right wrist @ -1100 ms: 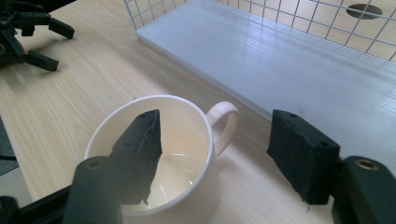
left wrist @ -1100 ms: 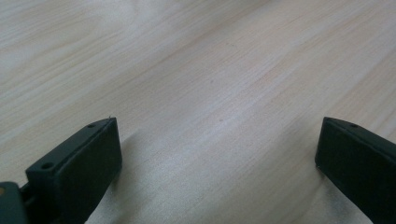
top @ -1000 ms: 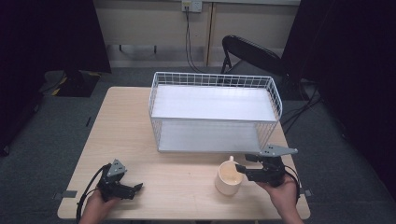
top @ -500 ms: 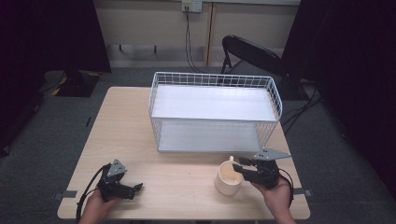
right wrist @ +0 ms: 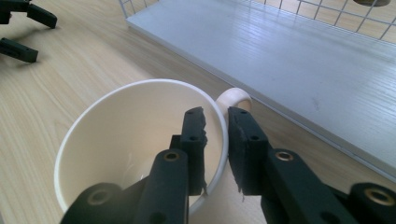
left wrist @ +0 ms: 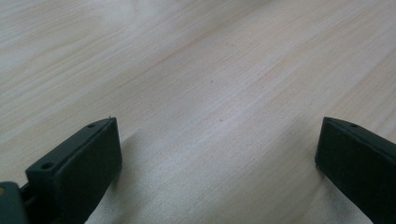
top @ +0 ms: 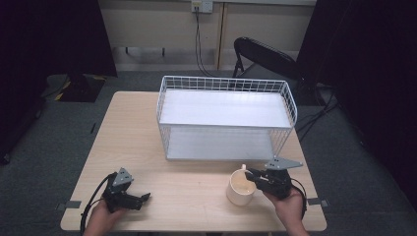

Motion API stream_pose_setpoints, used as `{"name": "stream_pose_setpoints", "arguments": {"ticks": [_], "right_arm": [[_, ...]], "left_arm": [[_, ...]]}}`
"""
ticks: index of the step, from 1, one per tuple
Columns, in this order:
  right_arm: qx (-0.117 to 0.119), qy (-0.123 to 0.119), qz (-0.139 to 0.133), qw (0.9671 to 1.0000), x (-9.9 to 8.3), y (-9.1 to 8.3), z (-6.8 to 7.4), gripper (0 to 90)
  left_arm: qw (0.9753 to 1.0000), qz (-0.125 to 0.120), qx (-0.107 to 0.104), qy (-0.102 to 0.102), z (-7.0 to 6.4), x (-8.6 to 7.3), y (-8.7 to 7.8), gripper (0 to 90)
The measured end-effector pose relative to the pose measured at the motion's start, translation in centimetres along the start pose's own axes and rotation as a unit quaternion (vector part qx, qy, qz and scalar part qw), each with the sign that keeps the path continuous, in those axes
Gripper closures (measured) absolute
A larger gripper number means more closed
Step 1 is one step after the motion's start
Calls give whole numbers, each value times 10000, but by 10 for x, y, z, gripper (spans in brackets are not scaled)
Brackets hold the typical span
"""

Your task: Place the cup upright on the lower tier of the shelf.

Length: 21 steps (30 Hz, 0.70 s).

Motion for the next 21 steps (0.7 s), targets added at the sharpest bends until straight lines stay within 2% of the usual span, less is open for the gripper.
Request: {"name": "stream_pose_setpoints", "arguments": {"ticks": [6,13,21], "right_arm": [[11,111,-48,9999,0,0,-2,797],[-62,7,-42,10000,-1,2,-1,805],[-171,-216,28,9996,0,2,-1,824]], "left_arm": [[10000,-1,1,-1,0,0,0,0],[10000,-1,1,-1,0,0,0,0],[10000,-3,2,2,0,0,0,0]]}}
Point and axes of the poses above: each handheld gripper's, and its own axes: y roughly forward along the jaws, x roughly out of its top, z roughly to its left, the point moved 9 cm from there along y, roughly forward along the jaws, and after that the axes turned 6 degrees about -z, right-handed, at the moved point
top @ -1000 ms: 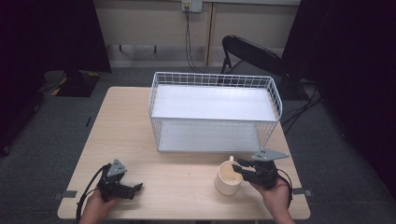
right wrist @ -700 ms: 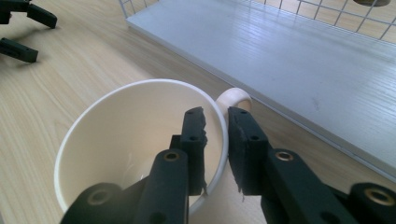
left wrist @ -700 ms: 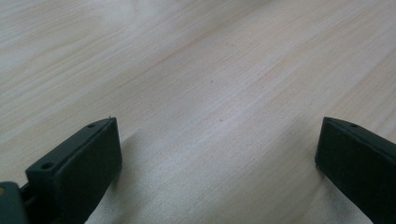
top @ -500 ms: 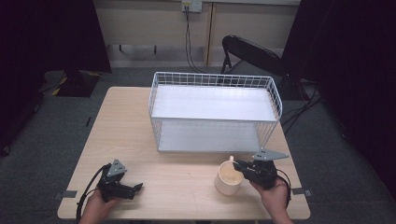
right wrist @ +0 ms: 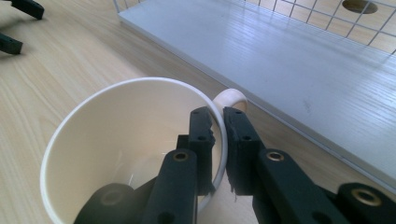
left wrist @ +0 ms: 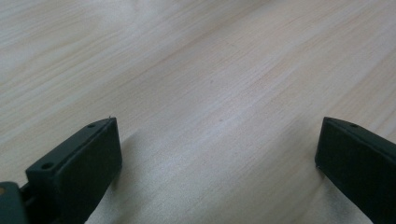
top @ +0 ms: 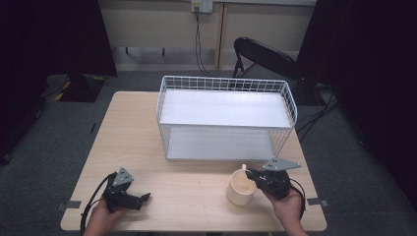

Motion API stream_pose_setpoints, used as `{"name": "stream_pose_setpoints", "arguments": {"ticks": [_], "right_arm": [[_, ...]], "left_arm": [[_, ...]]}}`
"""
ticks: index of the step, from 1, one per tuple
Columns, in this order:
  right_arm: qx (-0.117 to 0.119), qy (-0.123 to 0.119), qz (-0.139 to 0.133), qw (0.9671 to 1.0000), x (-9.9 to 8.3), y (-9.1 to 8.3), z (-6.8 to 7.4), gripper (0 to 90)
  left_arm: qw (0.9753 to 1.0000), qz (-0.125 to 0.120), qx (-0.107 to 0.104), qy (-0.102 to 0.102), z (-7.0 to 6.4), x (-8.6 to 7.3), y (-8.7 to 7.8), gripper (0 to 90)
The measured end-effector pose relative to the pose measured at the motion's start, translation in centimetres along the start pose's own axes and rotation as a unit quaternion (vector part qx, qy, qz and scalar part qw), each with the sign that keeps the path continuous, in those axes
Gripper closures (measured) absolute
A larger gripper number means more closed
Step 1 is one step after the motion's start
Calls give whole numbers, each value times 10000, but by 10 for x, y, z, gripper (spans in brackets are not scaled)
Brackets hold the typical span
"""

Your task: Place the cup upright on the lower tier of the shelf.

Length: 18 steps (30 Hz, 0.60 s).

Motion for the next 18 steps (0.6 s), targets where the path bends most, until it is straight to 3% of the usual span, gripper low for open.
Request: {"name": "stream_pose_setpoints", "arguments": {"ticks": [18], "right_arm": [[-20,128,-22,9999,4,-4,-8,842]], "left_arm": [[10000,2,-1,-1,0,0,0,0]]}}
Point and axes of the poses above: each handheld gripper's, and its own axes: y roughly forward along the jaws, x roughly out of its top, z roughly to its left, the point moved 9 cm from there along y, roughly forward along the jaws, and after that the axes turned 6 degrees about -z, right-handed, at the moved point
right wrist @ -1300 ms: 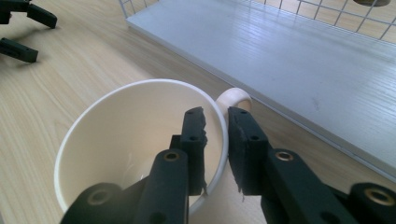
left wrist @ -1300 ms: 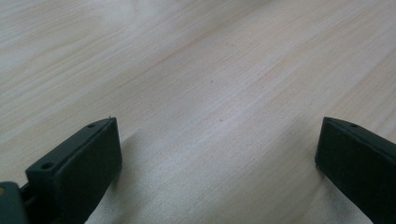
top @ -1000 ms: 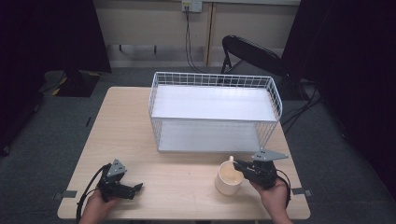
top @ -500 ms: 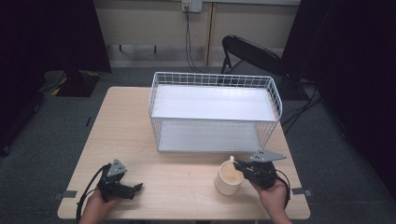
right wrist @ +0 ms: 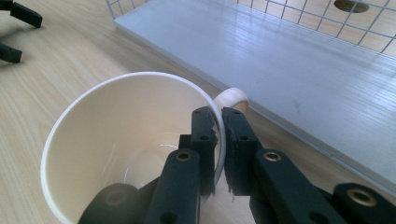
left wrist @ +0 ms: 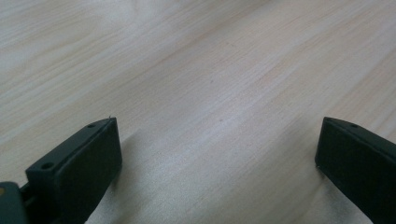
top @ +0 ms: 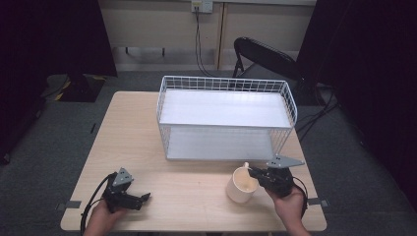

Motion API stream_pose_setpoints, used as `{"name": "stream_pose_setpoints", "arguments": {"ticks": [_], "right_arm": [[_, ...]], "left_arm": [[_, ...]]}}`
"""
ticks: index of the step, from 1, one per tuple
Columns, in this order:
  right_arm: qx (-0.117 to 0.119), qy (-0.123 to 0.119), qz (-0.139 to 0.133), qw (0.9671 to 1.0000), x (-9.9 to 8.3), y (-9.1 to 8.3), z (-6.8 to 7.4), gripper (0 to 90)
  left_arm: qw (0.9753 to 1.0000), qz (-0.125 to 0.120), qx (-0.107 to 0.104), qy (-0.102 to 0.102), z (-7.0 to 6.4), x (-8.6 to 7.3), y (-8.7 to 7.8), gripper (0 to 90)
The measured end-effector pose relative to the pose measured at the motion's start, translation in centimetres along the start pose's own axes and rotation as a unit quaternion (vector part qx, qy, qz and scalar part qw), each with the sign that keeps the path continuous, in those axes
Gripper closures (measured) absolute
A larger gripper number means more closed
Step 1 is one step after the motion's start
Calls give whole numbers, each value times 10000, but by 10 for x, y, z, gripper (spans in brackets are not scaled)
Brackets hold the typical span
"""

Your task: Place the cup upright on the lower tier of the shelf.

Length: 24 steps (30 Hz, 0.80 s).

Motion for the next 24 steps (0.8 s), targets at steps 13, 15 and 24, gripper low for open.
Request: {"name": "stream_pose_setpoints", "arguments": {"ticks": [13,15,24], "right_arm": [[-113,96,-125,9998,12,1,-10,845],[-175,76,-143,9997,15,2,-12,845],[-373,88,-280,9989,24,4,-20,846]], "left_arm": [[10000,0,1,0,0,0,0,0],[10000,-1,0,-1,0,0,0,0],[10000,-2,2,2,0,0,0,0]]}}
Point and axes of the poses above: each handheld gripper's, and its own axes: y roughly forward along the jaws, x roughly out of its top, z roughly to its left, the point moved 9 cm from there along y, roughly forward along the jaws, and after that the axes turned 6 degrees about -z, right-handed, at the moved point
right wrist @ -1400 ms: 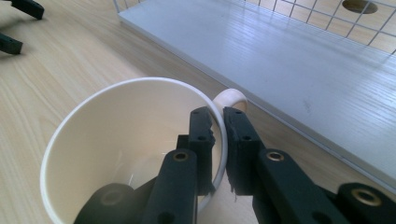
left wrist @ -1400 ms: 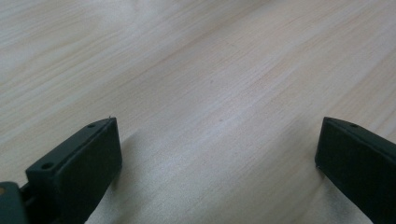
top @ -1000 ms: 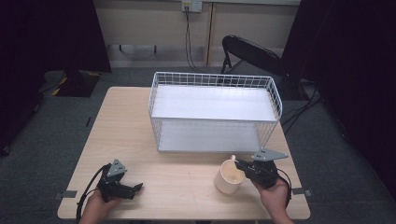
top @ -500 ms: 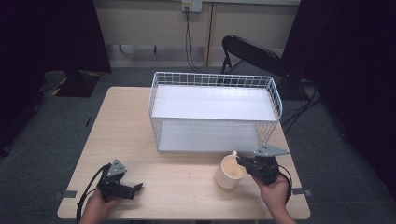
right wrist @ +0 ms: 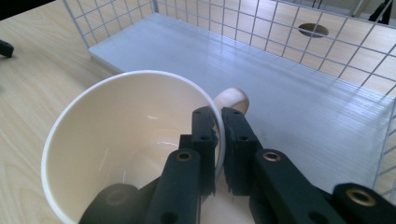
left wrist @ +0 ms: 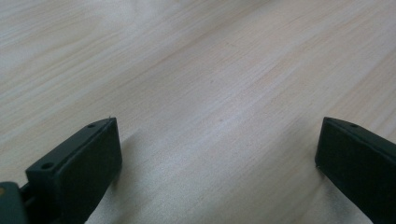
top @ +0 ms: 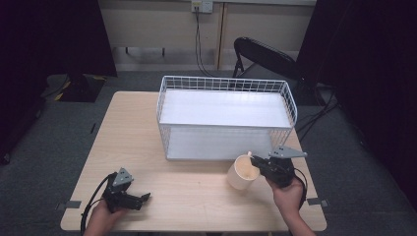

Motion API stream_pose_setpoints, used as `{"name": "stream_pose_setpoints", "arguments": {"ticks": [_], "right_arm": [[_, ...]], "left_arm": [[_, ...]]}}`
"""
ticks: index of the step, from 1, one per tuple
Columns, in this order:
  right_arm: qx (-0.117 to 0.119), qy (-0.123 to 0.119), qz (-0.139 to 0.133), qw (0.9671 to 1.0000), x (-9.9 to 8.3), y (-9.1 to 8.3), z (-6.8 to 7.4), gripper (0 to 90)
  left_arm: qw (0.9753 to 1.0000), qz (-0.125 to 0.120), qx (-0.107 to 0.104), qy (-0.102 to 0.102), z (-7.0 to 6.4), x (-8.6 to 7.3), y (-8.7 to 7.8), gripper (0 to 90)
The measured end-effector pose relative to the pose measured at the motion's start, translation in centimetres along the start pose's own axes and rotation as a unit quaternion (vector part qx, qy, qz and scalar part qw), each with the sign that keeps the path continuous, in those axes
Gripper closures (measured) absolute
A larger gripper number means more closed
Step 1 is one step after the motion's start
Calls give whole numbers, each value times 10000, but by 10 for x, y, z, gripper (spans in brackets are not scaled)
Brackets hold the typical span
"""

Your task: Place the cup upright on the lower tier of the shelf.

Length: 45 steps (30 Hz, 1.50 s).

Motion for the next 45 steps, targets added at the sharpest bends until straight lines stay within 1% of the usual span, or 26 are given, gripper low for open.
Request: {"name": "stream_pose_setpoints", "arguments": {"ticks": [12,19,25,28,35,39,42,45], "right_arm": [[-339,-27,-207,9992,6,4,-10,847],[-531,-98,-226,9983,8,8,-14,846],[-657,-182,-179,9975,13,15,-18,846],[-724,-182,-143,9971,13,18,-21,846],[-911,-137,-233,9955,14,22,-28,846],[-1018,-120,-231,9945,15,25,-33,846],[-1059,-40,-246,9941,14,27,-36,846],[-1116,-43,-245,9934,12,28,-38,846]], "left_arm": [[10000,1,-3,-4,0,0,0,0],[10000,0,0,-2,0,0,0,0],[10000,0,-1,0,0,0,0,0],[10000,1,-2,-3,0,0,0,0],[10000,0,-2,-3,0,0,0,0],[10000,1,-2,-5,0,0,0,0],[10000,2,-2,-4,0,0,0,0],[10000,1,-1,-3,0,0,0,0]]}}
Point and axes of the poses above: each handheld gripper's, and its own axes: y roughly forward along the jaws, x roughly out of its top, z roughly to its left, the point moved 9 cm from there along y, roughly forward along the jaws, and after that the axes turned 6 degrees about -z, right-handed, at the moved point
